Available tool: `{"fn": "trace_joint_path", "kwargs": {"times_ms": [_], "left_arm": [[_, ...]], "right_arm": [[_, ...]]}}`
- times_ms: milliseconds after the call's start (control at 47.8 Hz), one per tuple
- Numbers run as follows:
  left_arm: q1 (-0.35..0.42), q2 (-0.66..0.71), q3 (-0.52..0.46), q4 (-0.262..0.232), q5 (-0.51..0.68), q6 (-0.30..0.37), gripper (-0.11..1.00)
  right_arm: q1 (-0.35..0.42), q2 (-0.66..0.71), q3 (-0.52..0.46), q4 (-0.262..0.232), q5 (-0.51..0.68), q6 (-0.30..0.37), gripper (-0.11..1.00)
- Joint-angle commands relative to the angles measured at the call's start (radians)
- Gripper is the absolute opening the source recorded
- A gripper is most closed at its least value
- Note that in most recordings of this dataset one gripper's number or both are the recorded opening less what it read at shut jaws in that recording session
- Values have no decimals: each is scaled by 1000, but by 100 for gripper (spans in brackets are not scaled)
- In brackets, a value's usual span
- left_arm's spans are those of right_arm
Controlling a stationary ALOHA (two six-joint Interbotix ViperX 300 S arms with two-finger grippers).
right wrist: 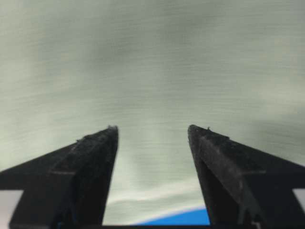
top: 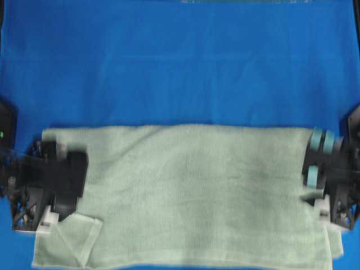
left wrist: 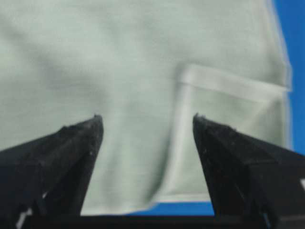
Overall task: Fold a bath towel.
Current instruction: 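Release the corners and raise both grippers off the folded towel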
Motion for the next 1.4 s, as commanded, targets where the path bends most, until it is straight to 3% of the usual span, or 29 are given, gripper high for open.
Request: {"fn": "trace_joint_path", "kwargs": {"times_ms": [0, 125, 314, 481, 627, 836, 941, 1004, 1171, 1213, 1380], "left_arm": [[74, -51, 11, 3, 0, 26, 71], [153, -66, 35, 3, 0, 81, 71], [242, 3, 78, 3, -32, 156, 71], [325, 91, 152, 3, -126, 190, 72], [410, 152, 261, 3, -287, 219, 72], [437, 206, 350, -2, -417, 222, 71], [437, 224, 350, -8, -394, 207, 64], [437, 229, 342, -20, -357, 206, 53], [436, 232, 321, -26, -285, 206, 12], [436, 229, 314, -28, -275, 204, 10], [403, 184, 261, -34, -192, 170, 10]], "right_arm": [[-67, -80, 12, -20, 54, -23, 62], [-143, -143, 38, -25, 74, -107, 62], [-284, -98, 95, -25, 52, -192, 62], [-402, 0, 173, -18, -115, -250, 62], [-486, 106, 252, -3, -299, -267, 62], [-532, 225, 299, -2, -437, -262, 62], [-534, 245, 291, 0, -448, -261, 61], [-532, 245, 290, 3, -446, -262, 57], [-532, 235, 293, 18, -446, -264, 16], [-532, 229, 293, 18, -446, -264, 10], [-534, 152, 267, 20, -379, -264, 10]]}}
